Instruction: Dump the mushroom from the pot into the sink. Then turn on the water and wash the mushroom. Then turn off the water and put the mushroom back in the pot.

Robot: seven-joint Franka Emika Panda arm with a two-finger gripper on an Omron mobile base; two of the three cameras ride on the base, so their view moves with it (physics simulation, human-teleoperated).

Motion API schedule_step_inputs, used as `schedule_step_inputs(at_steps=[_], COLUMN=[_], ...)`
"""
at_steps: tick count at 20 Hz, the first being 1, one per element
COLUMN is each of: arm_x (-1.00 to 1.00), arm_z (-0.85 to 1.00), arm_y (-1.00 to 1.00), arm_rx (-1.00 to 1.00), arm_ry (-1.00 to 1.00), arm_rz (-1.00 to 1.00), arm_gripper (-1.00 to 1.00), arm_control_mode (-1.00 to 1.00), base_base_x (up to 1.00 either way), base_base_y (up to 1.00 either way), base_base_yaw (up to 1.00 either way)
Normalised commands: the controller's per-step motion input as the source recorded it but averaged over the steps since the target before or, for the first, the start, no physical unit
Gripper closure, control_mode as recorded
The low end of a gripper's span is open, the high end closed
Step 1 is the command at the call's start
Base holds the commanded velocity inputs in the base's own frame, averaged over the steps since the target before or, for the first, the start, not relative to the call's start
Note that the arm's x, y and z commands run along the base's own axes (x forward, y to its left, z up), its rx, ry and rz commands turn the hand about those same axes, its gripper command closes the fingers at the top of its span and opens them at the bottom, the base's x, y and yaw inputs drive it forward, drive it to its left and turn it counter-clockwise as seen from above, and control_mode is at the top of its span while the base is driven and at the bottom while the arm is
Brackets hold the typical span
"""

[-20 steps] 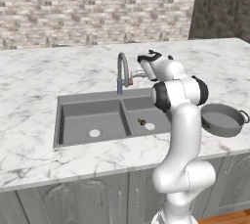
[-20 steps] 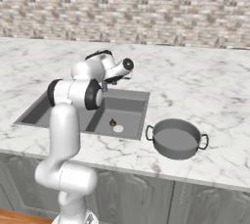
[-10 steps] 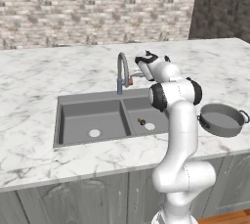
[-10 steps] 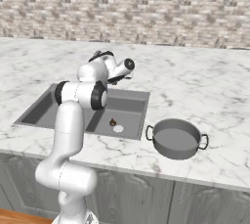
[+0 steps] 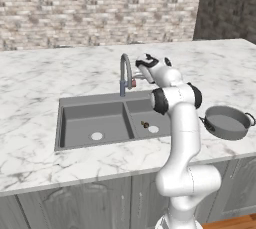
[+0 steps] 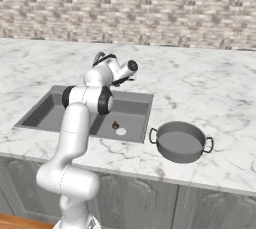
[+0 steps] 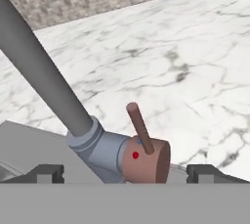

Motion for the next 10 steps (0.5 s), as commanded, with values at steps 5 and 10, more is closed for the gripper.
schedule_step_inputs(at_steps=[5, 10], arm_x=[0.22, 0.19], arm_z=[-0.14, -0.14], arm_y=[0.02, 0.00], arm_rx=[0.00, 0.00], arm_ry=[0.00, 0.00], arm_rz=[0.00, 0.00], arm_gripper=[-1.00, -1.00], arm_control_mode=[-1.00, -1.00], base_base_x=[0.00, 0.00], base_base_y=[0.00, 0.00], base_base_yaw=[0.00, 0.00])
